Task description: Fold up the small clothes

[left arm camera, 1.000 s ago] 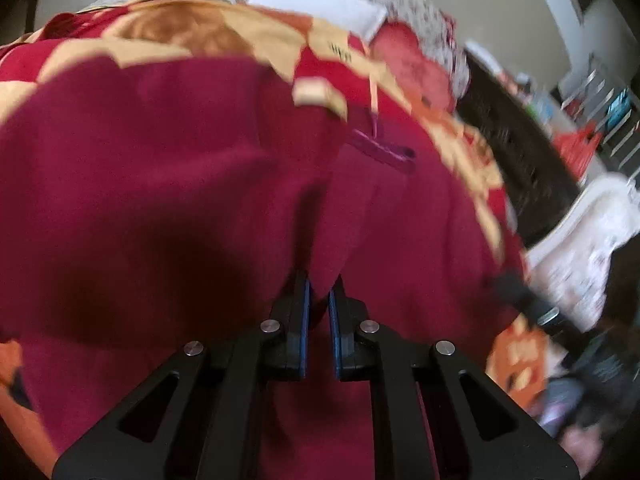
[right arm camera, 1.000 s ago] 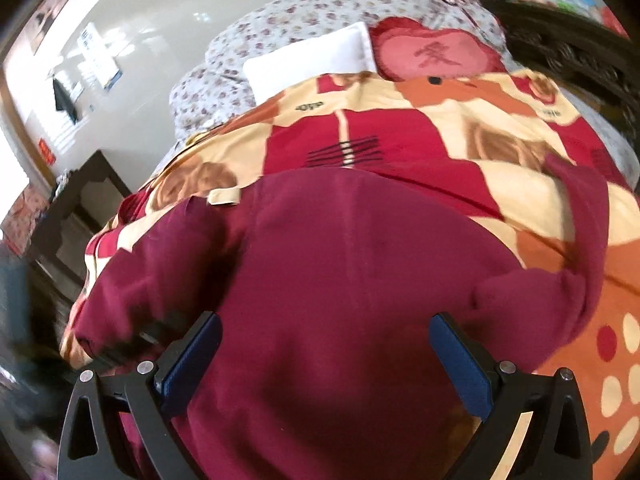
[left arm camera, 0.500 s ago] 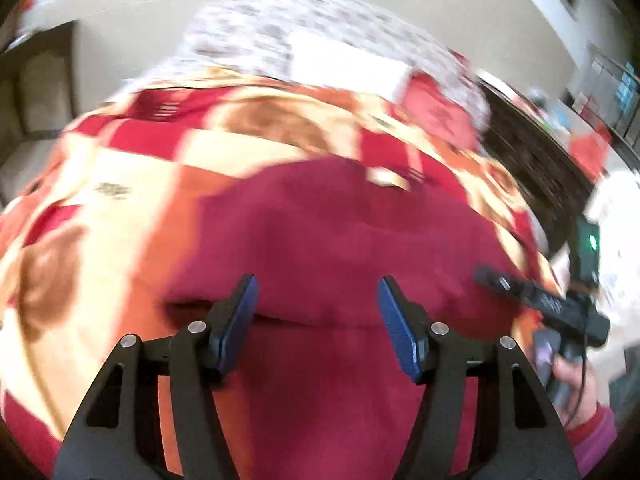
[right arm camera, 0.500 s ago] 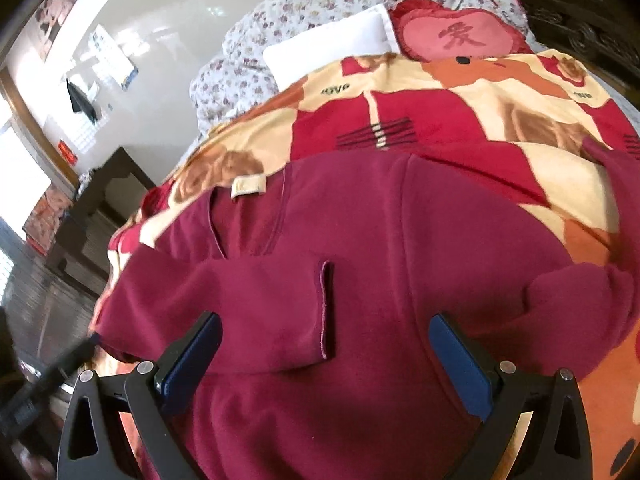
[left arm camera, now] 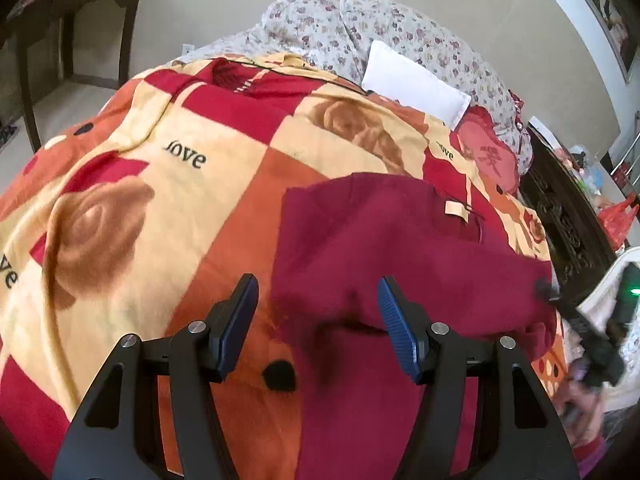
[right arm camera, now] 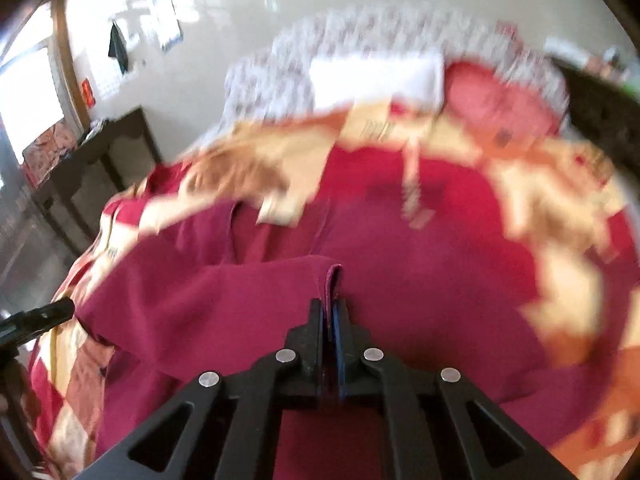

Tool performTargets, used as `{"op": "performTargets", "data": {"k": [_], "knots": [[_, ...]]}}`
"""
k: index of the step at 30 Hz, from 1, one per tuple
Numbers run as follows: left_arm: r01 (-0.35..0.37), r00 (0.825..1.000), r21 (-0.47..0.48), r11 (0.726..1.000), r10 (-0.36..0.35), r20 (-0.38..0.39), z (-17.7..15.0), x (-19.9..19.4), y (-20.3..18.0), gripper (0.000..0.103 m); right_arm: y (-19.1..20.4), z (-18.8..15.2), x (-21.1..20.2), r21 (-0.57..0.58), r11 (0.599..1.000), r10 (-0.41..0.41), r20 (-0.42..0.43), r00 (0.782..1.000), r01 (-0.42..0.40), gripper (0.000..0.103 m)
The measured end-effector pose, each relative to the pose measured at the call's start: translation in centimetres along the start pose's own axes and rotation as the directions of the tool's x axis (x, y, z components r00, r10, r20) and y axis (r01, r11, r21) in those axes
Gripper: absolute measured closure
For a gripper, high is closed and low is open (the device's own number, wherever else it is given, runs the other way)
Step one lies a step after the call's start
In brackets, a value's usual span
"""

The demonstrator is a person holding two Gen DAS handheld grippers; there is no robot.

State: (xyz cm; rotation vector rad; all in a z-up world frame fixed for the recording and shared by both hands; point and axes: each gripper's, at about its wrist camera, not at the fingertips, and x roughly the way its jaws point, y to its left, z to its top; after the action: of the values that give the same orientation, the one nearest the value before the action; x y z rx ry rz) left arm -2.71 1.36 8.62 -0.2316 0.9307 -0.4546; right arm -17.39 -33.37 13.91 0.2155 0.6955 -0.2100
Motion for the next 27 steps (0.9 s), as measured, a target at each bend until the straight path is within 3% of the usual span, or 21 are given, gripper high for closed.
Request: {"op": "performTargets", "data": {"k": [3,8,11,14,16,17,20,24,27], "knots": [[0.004,1.0,-0.018,1.0,-0.004,-0.023,-0.1,0.8,-0.2,0.041,-3.0,0.5,0.0,0.079,0.997,-0.016,-0.035,0.999,0.019,0.099],[-0.001,0.999,0.024,1.0,0.002,-0.049,-0.7,2.4,-2.0,0.041,-6.0,-1.3,1.7,0.098,0.983,-0.14,-0.119,0.983,0.152,0.099],[-0.006,0.996,0.05,0.999,0.011,-0.094,-1.1,4.3,-3.0,0.041,-7.7,-2.5,3.6,0.152,0.979,-0.102,-0.227,0.969,0.139,0.099],[-0.054,0.99,0.1,0.994,0.066,-0.126,-1.8,6.4,-3.8,0.041,-9.0,-2.5,1.7,0.226,0.967,-0.08,-0.164,0.983,0.116,0.097],[-0.084,0.987,0.12,0.989,0.099,-0.126,-2.2,7.2,-3.7,0.041,-8.8,-2.2,0.2,0.223,0.965,-0.112,-0.113,0.987,0.135,0.097],[-0.092,0.986,0.124,0.988,0.109,-0.13,-2.3,7.7,-3.6,0.041,-8.2,-2.1,-0.2,0.207,0.973,-0.081,-0.096,0.992,0.1,0.097],[-0.112,0.982,0.115,0.987,0.127,-0.14,-2.6,8.7,-3.1,0.041,-6.4,-2.5,1.0,0.158,0.987,0.018,-0.133,0.991,0.003,0.097],[-0.127,0.98,0.121,0.984,0.144,-0.137,-2.9,9.3,-3.0,0.041,-6.1,-4.0,5.0,0.146,0.989,-0.005,-0.207,0.978,0.036,0.097],[-0.142,0.977,0.129,0.982,0.16,-0.143,-2.8,8.7,-3.4,0.041,-7.0,-4.1,5.0,0.222,0.975,0.035,-0.182,0.983,0.006,0.097]]}}
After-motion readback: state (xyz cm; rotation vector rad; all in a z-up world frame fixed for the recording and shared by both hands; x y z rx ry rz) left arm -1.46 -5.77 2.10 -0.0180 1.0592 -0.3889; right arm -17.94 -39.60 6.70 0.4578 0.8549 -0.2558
